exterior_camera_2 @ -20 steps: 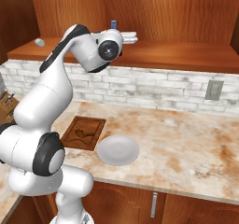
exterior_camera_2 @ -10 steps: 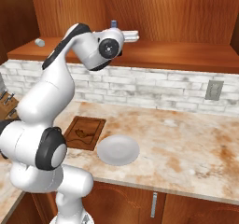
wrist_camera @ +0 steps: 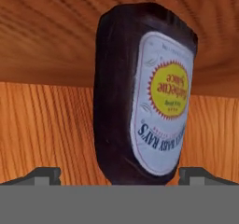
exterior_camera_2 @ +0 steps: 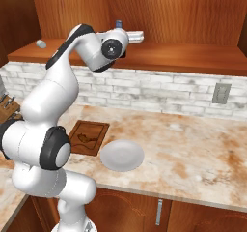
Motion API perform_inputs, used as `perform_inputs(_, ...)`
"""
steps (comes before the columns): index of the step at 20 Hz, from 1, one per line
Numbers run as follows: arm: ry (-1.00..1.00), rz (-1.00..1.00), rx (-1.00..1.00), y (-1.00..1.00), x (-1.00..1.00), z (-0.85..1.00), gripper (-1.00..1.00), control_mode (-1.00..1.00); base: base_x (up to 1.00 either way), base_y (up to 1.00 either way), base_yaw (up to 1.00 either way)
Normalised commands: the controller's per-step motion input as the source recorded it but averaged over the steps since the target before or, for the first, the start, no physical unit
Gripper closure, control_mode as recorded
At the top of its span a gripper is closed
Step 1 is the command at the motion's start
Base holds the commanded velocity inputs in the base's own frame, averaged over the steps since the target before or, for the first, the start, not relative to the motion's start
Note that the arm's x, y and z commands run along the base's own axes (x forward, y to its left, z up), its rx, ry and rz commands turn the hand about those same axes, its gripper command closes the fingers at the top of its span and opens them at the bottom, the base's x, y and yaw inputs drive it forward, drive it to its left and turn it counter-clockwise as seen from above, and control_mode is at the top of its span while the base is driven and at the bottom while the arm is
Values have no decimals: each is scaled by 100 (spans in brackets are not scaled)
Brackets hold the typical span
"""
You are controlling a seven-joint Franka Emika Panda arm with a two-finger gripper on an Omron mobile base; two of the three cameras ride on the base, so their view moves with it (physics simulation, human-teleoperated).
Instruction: Pick the chicken drumstick from the plate and place it on the cutting board. Then pick the condiment bottle from the cabinet and place it next to the cutting board.
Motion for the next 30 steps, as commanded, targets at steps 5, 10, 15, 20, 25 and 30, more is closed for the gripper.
perform_inputs(5,4,-5,3,11,10,15,-100,-100,0,0,0)
perform_inputs(10,1,-2,0,23,0,10,100,-100,0,0,0)
perform_inputs(15,1,-2,0,10,0,19,100,-100,0,0,0)
perform_inputs(20,2,-2,0,11,0,22,100,-100,0,0,0)
perform_inputs(25,3,-2,1,1,-3,23,100,-100,0,0,0)
perform_inputs(30,4,-1,2,0,-14,28,100,-100,0,0,0)
